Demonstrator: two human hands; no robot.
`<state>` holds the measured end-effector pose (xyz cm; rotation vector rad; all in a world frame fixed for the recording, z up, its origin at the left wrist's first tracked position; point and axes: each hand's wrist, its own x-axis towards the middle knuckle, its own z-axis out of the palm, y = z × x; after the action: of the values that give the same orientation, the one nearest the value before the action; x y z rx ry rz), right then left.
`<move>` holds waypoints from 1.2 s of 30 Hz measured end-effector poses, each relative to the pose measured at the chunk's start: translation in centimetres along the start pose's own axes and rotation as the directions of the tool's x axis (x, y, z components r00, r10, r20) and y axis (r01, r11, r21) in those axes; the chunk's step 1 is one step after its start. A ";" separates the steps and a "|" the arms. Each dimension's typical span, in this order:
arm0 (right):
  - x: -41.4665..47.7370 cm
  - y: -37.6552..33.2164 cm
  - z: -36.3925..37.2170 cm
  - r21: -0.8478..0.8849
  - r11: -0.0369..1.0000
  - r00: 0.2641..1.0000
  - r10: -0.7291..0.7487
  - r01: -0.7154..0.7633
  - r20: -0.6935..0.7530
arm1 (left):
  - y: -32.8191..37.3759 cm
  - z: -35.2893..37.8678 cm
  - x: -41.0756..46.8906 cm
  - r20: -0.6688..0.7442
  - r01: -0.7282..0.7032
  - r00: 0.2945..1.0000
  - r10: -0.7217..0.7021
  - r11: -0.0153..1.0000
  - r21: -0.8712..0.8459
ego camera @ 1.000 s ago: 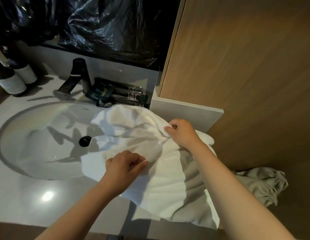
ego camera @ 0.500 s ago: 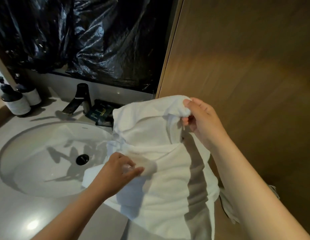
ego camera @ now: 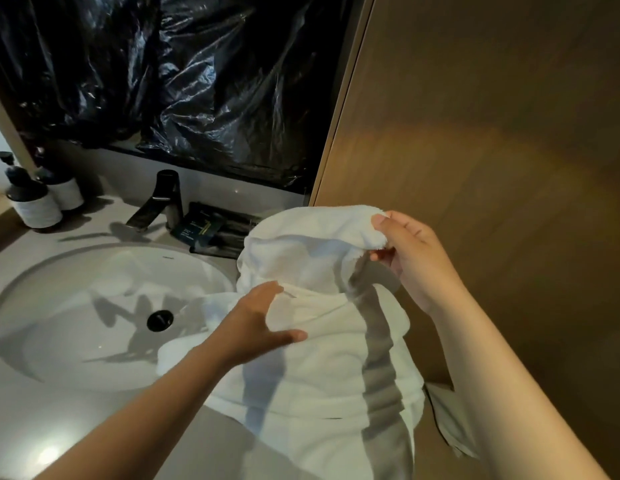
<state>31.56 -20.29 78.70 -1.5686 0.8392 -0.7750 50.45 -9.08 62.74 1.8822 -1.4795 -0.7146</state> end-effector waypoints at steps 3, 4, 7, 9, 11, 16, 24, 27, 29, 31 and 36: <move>-0.5 0.6 -0.5 0.052 0.999 1.000 -0.002 0.003 -0.021 | 0.6 1.3 1.4 0.170 0.092 0.979 -0.115 0.986 0.140; -0.6 0.9 -0.5 0.074 0.997 0.999 0.005 -0.002 -0.043 | 0.7 1.8 1.3 0.172 0.075 0.978 -0.118 0.969 0.237; -0.9 2.2 -0.4 0.077 0.997 0.992 0.029 -0.019 -0.123 | 0.6 2.8 -1.0 0.038 -0.125 0.992 0.119 0.941 0.314; -1.1 3.8 -0.6 0.065 0.997 0.983 0.052 -0.041 -0.174 | -0.7 3.8 -4.1 0.004 -0.289 0.954 0.301 0.912 0.293; -1.3 5.9 -0.9 -0.043 0.994 0.973 0.088 -0.099 -0.212 | -2.0 4.4 -7.1 0.024 -0.285 0.958 0.286 0.936 0.208; -3.4 14.4 -0.8 -0.613 0.712 0.916 0.397 -0.343 -0.050 | -1.3 5.2 -7.6 0.120 0.128 0.981 -0.153 0.973 0.194; -5.7 18.7 -0.2 -0.447 0.651 0.786 0.557 -0.613 -0.268 | -1.6 6.8 -6.7 0.194 0.261 0.906 -0.377 0.857 0.445; -6.2 18.4 0.7 -0.191 0.744 0.758 0.573 -0.640 -0.311 | -1.4 7.0 -6.6 0.115 0.242 0.956 -0.271 0.945 0.219; -6.3 18.2 0.9 -0.038 0.754 0.732 0.622 -0.656 -0.278 | -1.2 7.7 -6.5 0.008 0.182 0.983 -0.183 0.980 0.077; -5.8 17.2 0.7 0.180 0.751 0.724 0.660 -0.635 -0.202 | -1.4 8.8 -6.0 -0.078 0.142 0.987 -0.143 0.990 -0.022; -2.1 11.7 -1.6 0.496 0.747 0.833 0.547 -0.442 -0.081 | -1.7 10.1 -2.8 -0.162 0.128 0.975 -0.151 0.981 -0.144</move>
<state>27.88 -20.62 67.32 -0.7802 1.0882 -0.6903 43.45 -7.50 54.95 1.9076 -1.1722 -0.6787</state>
